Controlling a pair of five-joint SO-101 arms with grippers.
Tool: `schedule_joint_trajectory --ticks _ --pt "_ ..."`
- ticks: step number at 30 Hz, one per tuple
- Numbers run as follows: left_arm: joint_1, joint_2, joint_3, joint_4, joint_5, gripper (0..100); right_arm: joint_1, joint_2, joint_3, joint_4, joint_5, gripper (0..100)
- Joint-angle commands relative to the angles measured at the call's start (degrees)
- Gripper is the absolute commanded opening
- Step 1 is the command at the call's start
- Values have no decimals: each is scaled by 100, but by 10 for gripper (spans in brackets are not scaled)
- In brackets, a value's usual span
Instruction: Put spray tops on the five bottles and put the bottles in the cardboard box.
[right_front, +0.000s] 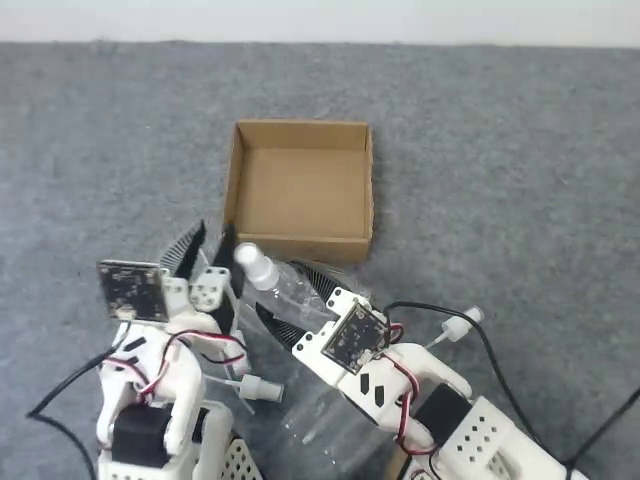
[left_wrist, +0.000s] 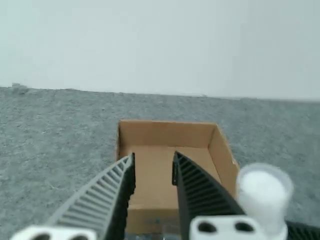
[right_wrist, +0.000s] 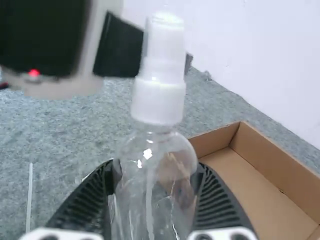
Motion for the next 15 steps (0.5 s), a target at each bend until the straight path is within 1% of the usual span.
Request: schedule_joint_trajectory --ticks 1,7,11,15 --pt "440 -79 -303 193 -316 111 -48 -110 -431 -101 -35 9" --pt "844 -79 -312 413 -633 111 -48 -110 -413 -84 -35 9" --pt "1125 -79 -330 527 -818 111 -40 -110 -422 145 -35 9" --pt "1169 -79 -321 527 -853 111 84 -110 -431 224 -35 9"
